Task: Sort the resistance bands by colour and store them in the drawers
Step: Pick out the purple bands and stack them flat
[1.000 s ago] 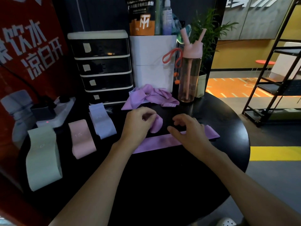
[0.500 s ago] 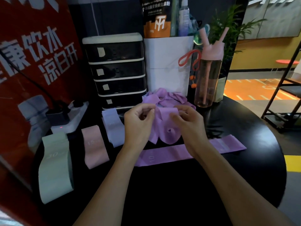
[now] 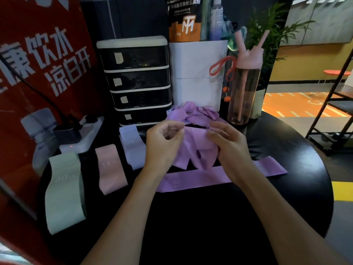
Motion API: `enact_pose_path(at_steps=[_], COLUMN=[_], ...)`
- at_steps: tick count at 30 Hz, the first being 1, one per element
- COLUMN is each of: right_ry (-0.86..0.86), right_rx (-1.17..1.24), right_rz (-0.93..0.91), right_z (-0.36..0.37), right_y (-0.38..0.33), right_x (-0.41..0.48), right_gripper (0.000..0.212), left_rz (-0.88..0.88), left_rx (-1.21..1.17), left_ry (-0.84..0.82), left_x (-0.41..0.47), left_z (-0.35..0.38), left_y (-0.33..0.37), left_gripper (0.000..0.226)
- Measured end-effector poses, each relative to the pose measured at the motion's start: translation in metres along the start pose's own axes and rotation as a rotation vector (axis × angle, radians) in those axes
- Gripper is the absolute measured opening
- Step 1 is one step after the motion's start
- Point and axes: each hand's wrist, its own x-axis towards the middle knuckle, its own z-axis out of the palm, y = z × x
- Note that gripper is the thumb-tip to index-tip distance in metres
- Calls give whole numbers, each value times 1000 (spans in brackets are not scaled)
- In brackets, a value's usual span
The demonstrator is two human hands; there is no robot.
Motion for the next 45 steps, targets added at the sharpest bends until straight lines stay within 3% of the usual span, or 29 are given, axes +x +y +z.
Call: enact_pose_path(at_steps=[4, 10, 13, 19, 21, 24, 26, 29, 36, 45], right_ry=[-129, -325, -280, -86, -75, -72, -119, -192, -233, -162], right_rx=[-44, -296, -448, -112, -91, -114, -122, -216, -458, -566], right_rz=[42, -68, -135, -114, -116, -74, -49, -106, -335, -451], right_z=[0, 5, 6, 3, 4, 5, 6, 7, 20, 33], right_y=[0, 5, 10, 0, -2, -7, -17, -36, -83, -125], right_x=[-3, -9, -7, -6, -6, -4, -2, 0, -5, -11], right_gripper=[30, 42, 42, 21, 23, 17, 30, 38, 11, 24], left_rz=[-44, -61, -56, -168, -164, 40, 178, 177, 219, 299], left_rx=[-74, -83, -77, 5, 71, 193, 151, 48, -2, 12], left_ry=[176, 203, 203, 309, 260, 75, -100, -243, -178, -155], left_x=[5, 6, 6, 7, 7, 6, 3, 0, 12, 34], left_z=[-6, -5, -6, -11, -12, -10, -7, -3, -4, -20], left_y=[-4, -5, -5, -8, -11, -8, -1, 10, 42, 104], left_gripper=[23, 23, 22, 28, 30, 24, 26, 23, 14, 5])
